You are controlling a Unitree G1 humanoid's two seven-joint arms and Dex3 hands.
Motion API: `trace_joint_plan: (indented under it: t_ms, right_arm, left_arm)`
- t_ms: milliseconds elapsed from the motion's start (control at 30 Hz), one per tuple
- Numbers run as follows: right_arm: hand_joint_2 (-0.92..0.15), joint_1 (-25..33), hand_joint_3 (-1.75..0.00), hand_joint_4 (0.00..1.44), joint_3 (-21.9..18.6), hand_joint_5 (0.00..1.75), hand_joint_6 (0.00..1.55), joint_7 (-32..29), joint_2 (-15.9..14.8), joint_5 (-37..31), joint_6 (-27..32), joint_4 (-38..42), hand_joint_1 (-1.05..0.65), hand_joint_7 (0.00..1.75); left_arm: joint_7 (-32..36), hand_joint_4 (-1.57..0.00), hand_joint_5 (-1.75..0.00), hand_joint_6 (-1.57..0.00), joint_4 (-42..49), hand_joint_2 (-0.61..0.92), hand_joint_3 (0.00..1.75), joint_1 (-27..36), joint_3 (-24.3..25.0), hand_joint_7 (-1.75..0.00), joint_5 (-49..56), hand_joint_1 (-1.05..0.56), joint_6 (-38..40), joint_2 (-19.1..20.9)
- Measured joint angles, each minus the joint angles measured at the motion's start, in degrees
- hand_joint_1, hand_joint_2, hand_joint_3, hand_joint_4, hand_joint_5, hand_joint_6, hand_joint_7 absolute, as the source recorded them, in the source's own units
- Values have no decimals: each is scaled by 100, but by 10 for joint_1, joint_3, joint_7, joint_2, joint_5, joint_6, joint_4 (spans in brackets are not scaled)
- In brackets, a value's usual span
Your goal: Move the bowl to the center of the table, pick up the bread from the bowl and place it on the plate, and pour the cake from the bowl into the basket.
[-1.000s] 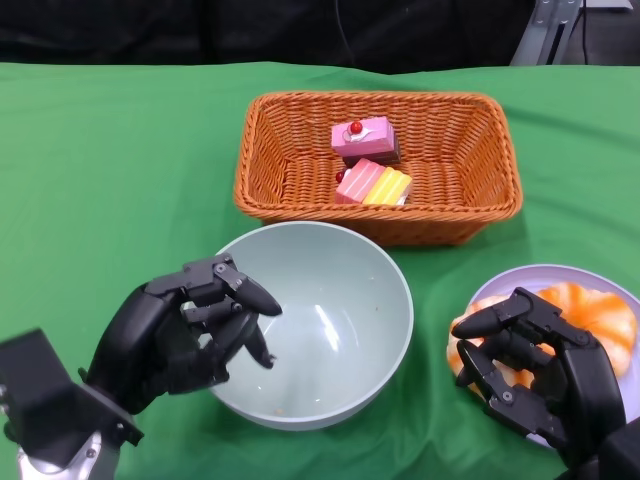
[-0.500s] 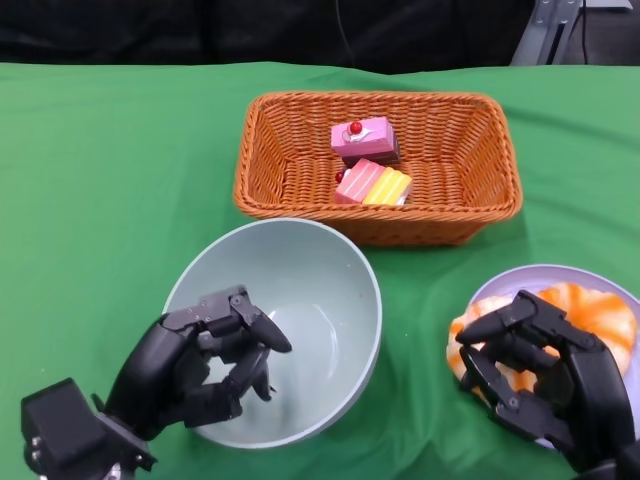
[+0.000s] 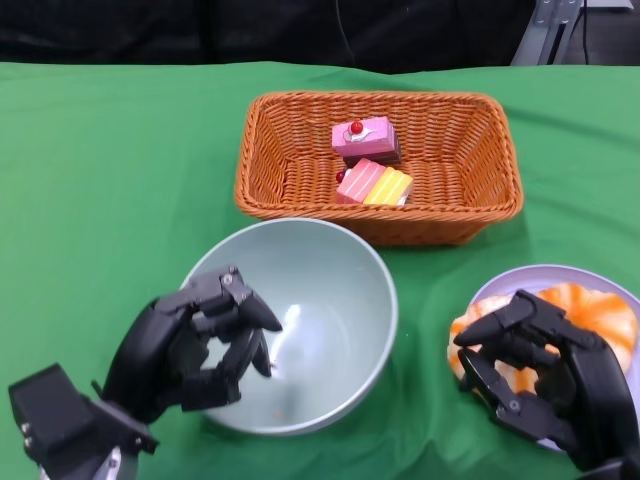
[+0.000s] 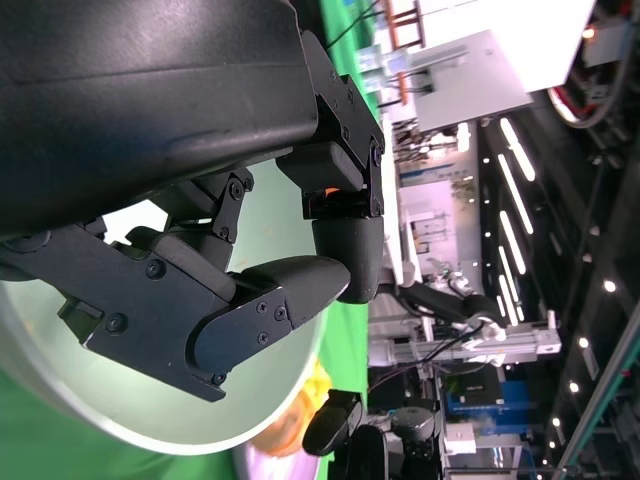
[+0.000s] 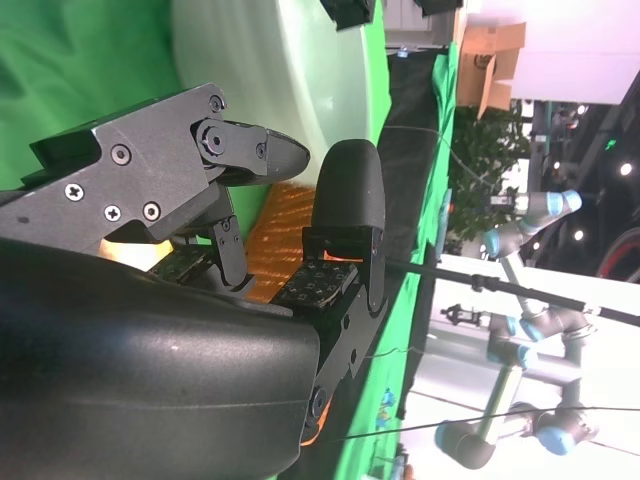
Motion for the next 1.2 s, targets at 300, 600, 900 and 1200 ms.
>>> trace_joint_plan:
  t_ms: [300,600,900,1200]
  right_arm:
    - [-63,-2,-76,76,20,153,71,22,-7,11,56,-94,-17,116]
    - [-56,6,-88,79,31,153,72,26,-10,13,90,-126,-18,116]
    - [-53,6,-93,79,37,155,70,27,-11,14,102,-134,-17,118]
    - [-53,5,-92,78,37,156,70,30,-11,20,103,-133,-16,117]
  left_arm:
    - [27,-74,-163,-71,-84,68,87,-10,-6,-148,21,-24,55,3]
    - [42,-76,-161,-75,-130,66,88,-6,-20,-146,37,-23,84,3]
    - [45,-76,-162,-73,-133,65,91,-4,-23,-148,44,-24,88,2]
    - [45,-75,-162,-73,-132,67,88,-5,-23,-147,44,-22,90,2]
